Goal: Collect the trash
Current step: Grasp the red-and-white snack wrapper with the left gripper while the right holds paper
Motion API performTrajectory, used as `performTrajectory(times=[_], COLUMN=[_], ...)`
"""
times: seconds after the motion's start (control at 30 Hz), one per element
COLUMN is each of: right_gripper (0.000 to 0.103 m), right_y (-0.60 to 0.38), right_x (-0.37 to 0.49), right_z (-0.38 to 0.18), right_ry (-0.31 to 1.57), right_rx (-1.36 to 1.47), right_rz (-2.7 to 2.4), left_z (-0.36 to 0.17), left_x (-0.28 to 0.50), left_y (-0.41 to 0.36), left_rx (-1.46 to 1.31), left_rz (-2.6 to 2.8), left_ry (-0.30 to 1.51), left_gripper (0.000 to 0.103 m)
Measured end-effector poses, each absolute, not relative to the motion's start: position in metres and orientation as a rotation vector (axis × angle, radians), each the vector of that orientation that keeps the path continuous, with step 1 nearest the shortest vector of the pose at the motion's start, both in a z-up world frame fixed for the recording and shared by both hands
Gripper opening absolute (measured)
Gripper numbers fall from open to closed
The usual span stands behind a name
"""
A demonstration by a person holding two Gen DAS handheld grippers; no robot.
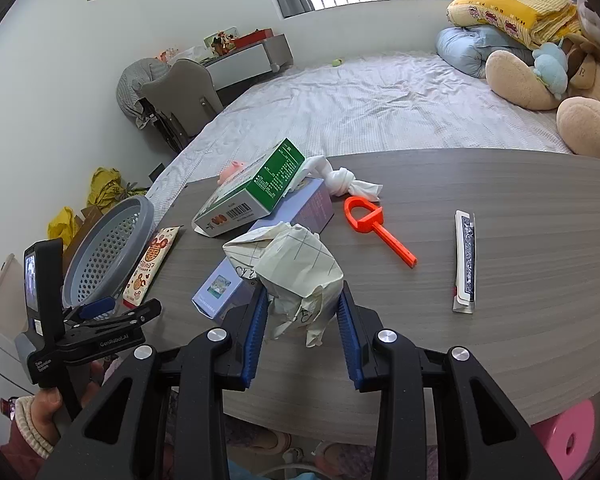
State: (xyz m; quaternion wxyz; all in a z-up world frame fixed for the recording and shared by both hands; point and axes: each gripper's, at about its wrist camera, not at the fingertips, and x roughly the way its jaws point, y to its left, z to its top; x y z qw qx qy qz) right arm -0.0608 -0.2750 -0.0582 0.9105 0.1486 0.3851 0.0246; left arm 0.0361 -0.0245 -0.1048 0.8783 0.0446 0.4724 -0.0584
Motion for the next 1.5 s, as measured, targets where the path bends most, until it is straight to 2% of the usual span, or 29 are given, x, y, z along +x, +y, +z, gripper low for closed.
performTrajectory(times=[1.0, 1.5], right_gripper=[0.033, 0.033], right_y=[-0.273, -0.281], right_x=[-0.059, -0.063], right_z=[-0.042, -0.045], right_ry=[0.789, 0.784], right_rx=[0.267, 0.298], right_rz=[0.016, 0.029], left_z=[-0.095, -0.099], left_x=[0.061, 0.104], left_y=[-0.059, -0.060], left_rx=[0.095, 0.070], left_rz=[-0.185, -0.155], left_ry=[0.941, 0.977], left_gripper=[0.096, 0.096])
